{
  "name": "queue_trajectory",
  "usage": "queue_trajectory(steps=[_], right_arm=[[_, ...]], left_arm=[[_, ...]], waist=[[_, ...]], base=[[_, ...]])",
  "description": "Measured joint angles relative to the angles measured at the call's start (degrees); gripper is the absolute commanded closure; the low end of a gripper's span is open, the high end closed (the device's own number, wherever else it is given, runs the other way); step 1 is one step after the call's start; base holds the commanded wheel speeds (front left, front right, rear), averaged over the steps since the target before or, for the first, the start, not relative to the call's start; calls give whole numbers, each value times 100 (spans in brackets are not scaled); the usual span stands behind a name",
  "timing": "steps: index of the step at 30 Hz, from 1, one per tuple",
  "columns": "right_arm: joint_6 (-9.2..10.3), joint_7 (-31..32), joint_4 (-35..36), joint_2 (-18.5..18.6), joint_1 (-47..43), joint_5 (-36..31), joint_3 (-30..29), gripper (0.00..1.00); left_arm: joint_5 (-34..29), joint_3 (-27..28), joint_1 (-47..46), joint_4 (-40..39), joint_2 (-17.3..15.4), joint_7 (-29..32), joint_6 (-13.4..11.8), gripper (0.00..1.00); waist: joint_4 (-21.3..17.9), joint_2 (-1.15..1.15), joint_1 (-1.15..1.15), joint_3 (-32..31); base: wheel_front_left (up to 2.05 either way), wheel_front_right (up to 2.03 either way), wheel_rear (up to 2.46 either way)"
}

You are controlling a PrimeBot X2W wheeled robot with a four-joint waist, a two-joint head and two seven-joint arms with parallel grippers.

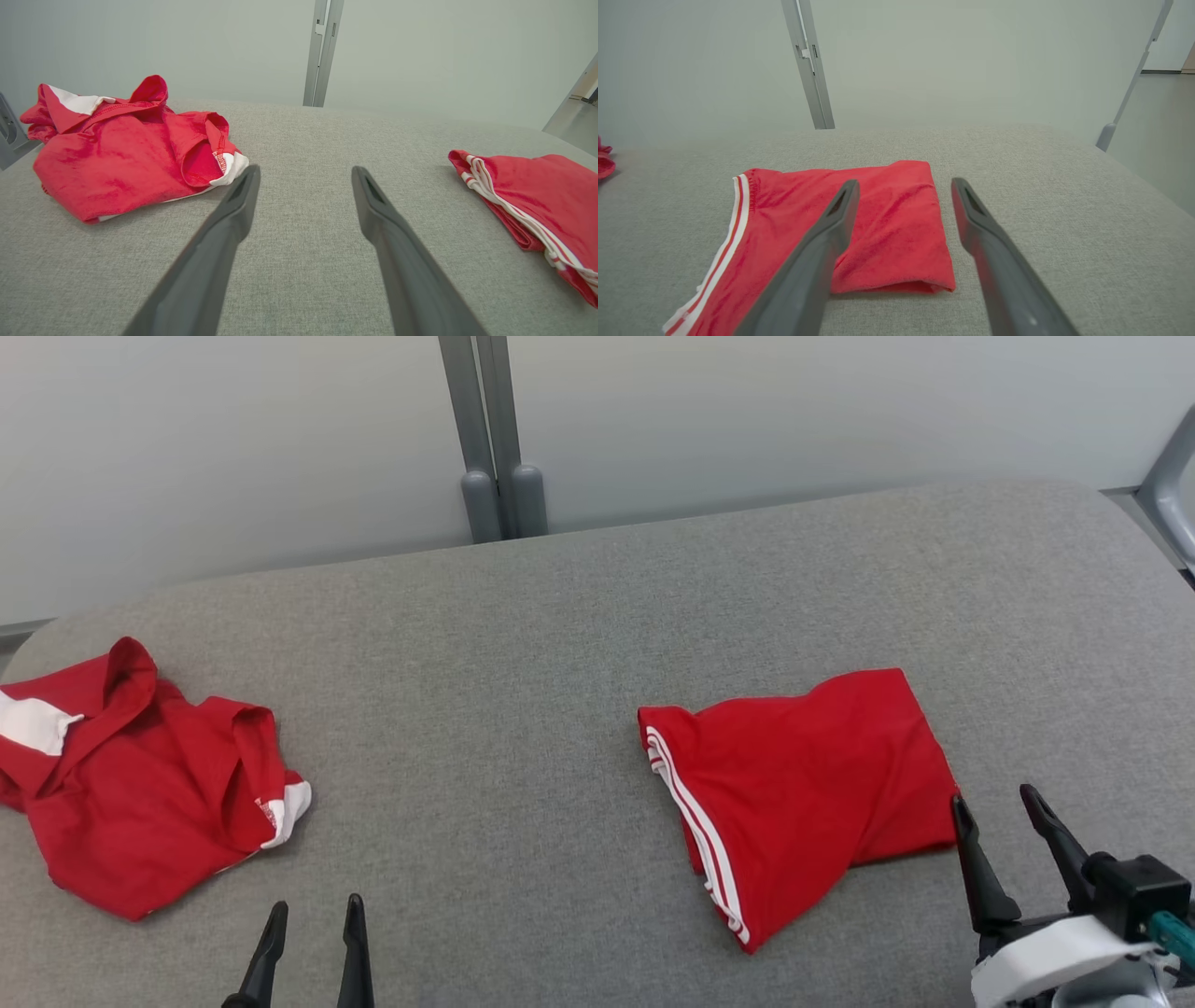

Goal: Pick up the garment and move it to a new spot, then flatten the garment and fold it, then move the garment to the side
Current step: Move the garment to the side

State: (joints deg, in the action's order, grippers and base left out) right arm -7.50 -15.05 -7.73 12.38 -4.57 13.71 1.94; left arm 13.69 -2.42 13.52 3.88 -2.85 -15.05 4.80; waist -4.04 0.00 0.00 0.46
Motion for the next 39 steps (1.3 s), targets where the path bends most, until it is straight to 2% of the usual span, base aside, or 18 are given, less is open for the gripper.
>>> queue_trajectory(steps=[2,6,11,17,21,22,23,26,29,35,39], right_arm=[[0,54,-432,207,269,234,147,0],[1,967,-1113,688,1219,760,667,0],[-1,1736,-1889,1177,2256,1087,1006,0],[1,2660,-2706,1254,2813,1644,1460,0],[2,2915,-2885,1269,3025,2296,1504,0],[3,2919,-2884,1302,3061,2363,1539,80],[2,2921,-2842,1362,3101,2457,1591,100],[1,2897,-2699,1413,3222,2955,1597,100],[-13,2804,-2638,1672,3446,3130,1551,100],[-3,2529,-3153,2715,4217,2978,995,100],[-3,2299,-3657,3245,4516,2642,631,100]], left_arm=[[-22,-29,-44,-3,0,0,14,0],[-78,-132,-307,-13,1,0,55,0],[-174,-246,-661,3,1,0,96,0],[-172,-310,-810,22,0,0,100,0],[-172,-305,-826,5,0,0,76,0],[-172,-301,-828,-3,0,0,74,0],[-172,-288,-831,-19,0,0,68,0],[-193,-254,-865,-63,0,0,67,0],[-297,-263,-996,-134,0,0,85,0],[-500,-308,-1343,-467,1,0,174,0],[-587,-358,-1474,-683,1,0,182,0]], waist=[[-1,0,0,83],[18,0,0,338],[141,0,0,710],[446,0,0,1049],[627,0,0,1247],[651,0,0,1288],[675,0,0,1342],[693,0,0,1499],[657,0,0,1676],[526,0,0,2154],[448,0,1,2493]], base=[[0,0,0],[0,0,0],[0,0,0],[0,0,0],[0,0,0],[0,0,0],[0,0,0],[0,0,0],[0,0,0],[0,0,0],[0,0,0]])
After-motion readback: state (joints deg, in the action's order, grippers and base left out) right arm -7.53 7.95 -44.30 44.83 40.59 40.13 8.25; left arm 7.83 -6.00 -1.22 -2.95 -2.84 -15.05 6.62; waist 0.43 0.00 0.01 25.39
